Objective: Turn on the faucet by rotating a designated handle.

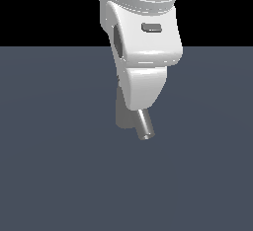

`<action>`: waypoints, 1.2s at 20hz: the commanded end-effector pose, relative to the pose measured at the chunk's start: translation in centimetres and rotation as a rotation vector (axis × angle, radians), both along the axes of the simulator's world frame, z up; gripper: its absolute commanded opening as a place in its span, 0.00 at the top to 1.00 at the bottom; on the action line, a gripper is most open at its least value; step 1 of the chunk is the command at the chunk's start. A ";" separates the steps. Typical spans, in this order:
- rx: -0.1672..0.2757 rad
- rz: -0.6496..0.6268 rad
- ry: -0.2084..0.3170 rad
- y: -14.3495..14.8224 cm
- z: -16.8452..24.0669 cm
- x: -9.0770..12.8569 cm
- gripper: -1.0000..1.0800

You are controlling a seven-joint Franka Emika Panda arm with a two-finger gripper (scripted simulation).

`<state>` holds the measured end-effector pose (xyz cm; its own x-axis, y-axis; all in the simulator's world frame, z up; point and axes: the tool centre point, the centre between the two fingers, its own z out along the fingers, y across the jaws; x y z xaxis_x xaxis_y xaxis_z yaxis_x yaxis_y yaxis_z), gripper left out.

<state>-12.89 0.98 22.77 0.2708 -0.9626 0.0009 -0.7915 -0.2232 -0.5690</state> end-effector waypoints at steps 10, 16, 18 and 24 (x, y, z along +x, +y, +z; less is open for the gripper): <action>-0.002 -0.012 0.007 -4.7 -0.6 0.5 1.00; -0.002 -0.016 0.010 -7.3 -0.9 0.8 1.00; -0.002 -0.017 0.011 -7.8 -0.9 0.9 1.00; 0.000 0.018 0.003 -6.7 -0.1 1.9 1.00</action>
<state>-11.34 -4.74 22.55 0.3039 -0.9527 -0.0017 -0.7853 -0.2495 -0.5667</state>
